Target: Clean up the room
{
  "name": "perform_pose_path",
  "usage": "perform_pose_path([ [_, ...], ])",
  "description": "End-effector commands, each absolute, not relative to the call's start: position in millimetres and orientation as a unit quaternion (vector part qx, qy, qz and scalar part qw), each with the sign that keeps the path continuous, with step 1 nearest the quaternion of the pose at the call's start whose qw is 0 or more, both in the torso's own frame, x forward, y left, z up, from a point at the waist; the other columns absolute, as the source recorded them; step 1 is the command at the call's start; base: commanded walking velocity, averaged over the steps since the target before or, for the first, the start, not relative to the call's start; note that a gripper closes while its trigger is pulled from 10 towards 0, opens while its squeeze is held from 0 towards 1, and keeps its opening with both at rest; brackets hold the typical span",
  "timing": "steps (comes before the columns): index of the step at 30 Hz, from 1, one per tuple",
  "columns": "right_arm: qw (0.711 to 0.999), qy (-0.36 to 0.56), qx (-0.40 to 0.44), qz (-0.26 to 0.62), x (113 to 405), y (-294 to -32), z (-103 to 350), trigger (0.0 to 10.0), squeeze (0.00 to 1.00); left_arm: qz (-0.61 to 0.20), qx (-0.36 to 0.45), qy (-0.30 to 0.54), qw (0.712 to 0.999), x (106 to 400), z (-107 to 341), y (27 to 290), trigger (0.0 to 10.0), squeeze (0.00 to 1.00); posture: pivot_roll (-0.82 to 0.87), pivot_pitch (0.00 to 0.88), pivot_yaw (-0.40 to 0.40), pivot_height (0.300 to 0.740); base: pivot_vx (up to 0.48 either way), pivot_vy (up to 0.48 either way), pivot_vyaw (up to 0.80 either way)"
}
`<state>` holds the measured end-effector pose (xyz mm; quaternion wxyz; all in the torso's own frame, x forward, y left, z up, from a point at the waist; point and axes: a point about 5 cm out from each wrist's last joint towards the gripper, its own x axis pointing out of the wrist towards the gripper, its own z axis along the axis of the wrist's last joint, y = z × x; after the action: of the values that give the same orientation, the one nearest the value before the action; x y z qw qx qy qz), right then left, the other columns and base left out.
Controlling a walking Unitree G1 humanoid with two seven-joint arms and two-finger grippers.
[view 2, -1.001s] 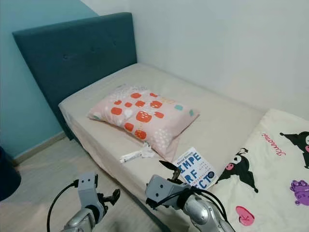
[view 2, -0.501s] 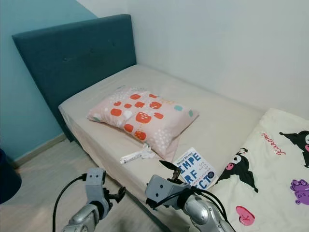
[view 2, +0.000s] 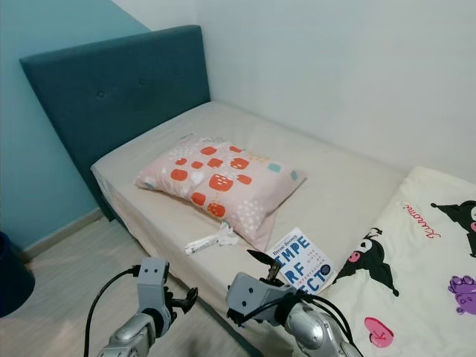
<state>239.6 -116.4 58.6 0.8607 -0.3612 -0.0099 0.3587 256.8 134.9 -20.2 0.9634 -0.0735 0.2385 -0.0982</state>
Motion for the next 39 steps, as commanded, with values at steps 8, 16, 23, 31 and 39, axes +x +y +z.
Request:
perform_pose_path([
  [8, 0.862, -0.014, -0.357, 0.359, 236, -122, 60, 10.0, 0.00, -0.122, -0.075, 0.245, 0.959, 253, -23, 122, 10.0, 0.00, -0.24, 0.021, 0.019, 0.740, 0.000, 0.000, 0.00],
  [16, 0.862, -0.013, -0.357, 0.359, 235, -124, 60, 10.0, 0.00, -0.127, -0.076, 0.246, 0.958, 254, -23, 120, 10.0, 0.00, -0.24, 0.025, 0.016, 0.740, 0.000, 0.000, 0.00],
  [23, 0.862, -0.014, -0.357, 0.359, 235, -126, 60, 10.0, 0.00, -0.125, -0.078, 0.244, 0.958, 254, -23, 118, 10.0, 0.00, -0.24, 0.021, 0.005, 0.740, 0.000, 0.000, 0.00],
  [31, 0.862, -0.014, -0.357, 0.360, 236, -126, 61, 10.0, 0.00, -0.122, -0.080, 0.244, 0.959, 254, -23, 118, 10.0, 0.00, -0.23, 0.015, 0.005, 0.740, 0.000, 0.000, 0.00],
  [39, 0.862, -0.014, -0.357, 0.360, 236, -125, 60, 10.0, 0.00, -0.122, -0.080, 0.245, 0.958, 254, -24, 118, 10.0, 0.00, -0.23, 0.012, 0.005, 0.740, 0.000, 0.000, 0.00],
])
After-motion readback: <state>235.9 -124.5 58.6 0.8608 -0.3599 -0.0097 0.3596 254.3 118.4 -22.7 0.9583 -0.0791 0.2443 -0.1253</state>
